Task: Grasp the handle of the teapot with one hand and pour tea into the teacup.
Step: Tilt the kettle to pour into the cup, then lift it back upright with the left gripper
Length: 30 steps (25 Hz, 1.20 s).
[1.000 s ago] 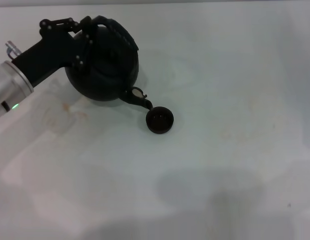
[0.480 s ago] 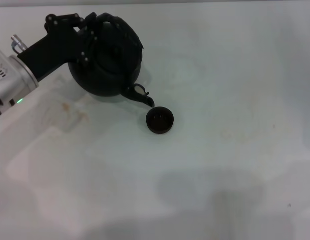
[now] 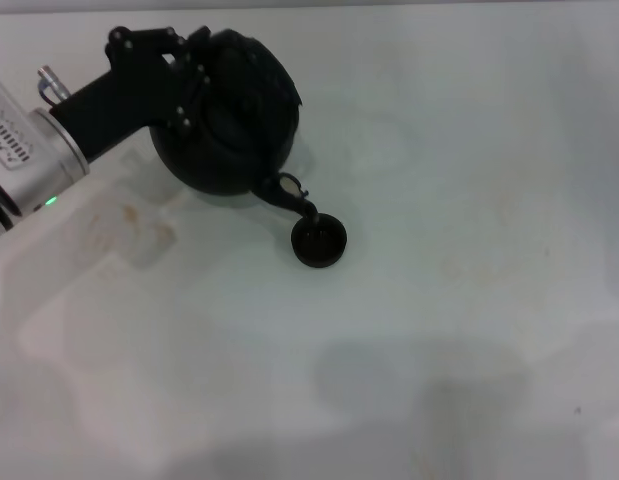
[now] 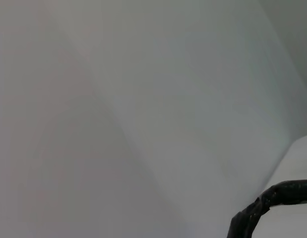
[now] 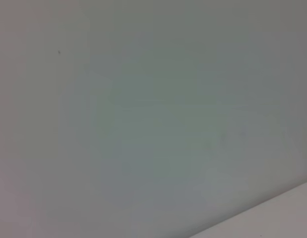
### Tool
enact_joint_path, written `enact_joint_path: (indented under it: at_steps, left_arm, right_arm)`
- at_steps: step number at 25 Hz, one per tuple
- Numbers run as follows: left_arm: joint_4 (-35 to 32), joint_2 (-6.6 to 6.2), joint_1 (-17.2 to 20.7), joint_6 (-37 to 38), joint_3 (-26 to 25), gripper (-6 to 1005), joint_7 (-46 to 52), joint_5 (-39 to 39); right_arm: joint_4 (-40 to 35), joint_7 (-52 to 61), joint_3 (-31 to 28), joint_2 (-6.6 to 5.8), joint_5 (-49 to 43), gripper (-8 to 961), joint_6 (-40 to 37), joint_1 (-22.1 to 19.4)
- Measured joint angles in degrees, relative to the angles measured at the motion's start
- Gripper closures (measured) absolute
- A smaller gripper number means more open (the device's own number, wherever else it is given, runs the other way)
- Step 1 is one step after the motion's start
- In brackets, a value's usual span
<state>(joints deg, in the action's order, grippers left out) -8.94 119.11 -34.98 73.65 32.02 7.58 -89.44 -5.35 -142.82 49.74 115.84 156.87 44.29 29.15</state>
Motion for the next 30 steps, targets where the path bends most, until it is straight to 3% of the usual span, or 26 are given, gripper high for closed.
enact_joint_path:
  at_steps: [30]
  left_arm:
    - [-0.5, -0.04, -0.7, 0.7, 1.3, 885, -6.1, -0.1]
  right_arm:
    - [0.6, 1.5, 0.0, 0.10, 0.0, 127, 0.0, -0.1]
